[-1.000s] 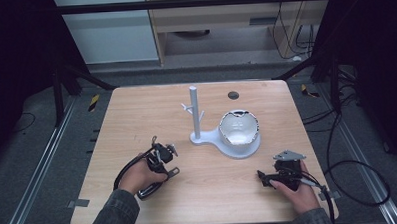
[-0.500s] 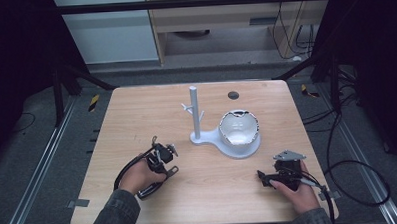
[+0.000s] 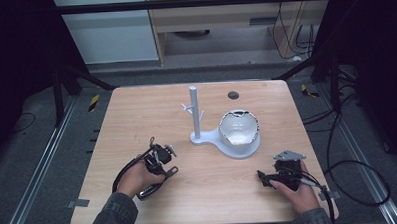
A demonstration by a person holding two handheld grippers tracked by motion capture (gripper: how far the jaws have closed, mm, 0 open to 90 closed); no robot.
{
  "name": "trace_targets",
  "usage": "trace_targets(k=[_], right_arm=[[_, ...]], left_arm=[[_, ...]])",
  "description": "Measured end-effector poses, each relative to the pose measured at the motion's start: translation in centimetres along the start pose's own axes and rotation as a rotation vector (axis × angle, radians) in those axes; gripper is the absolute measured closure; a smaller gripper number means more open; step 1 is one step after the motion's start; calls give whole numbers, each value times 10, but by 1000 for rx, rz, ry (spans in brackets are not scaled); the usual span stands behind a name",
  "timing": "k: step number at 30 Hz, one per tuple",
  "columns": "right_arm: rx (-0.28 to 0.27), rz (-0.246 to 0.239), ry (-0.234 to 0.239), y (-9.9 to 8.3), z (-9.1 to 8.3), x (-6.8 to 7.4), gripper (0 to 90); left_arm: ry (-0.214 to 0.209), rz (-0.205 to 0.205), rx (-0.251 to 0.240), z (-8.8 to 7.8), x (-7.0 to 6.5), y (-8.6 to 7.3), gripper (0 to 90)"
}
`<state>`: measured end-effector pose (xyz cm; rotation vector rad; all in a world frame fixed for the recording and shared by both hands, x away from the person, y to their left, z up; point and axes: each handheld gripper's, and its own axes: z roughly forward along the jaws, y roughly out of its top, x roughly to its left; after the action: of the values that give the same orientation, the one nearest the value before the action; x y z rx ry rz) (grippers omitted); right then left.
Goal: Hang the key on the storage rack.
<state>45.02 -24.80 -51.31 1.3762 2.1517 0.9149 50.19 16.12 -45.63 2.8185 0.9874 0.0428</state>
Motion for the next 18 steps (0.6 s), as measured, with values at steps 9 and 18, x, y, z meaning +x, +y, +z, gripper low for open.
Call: trace_targets(k=[9, 18], right_arm=[[0, -1, 0, 0, 0, 0, 6], [0, -1, 0, 0, 0, 0, 5]], left_arm=[[8, -3, -18, -5, 1, -4, 802], [15, -10, -51, -9, 1, -11, 803]])
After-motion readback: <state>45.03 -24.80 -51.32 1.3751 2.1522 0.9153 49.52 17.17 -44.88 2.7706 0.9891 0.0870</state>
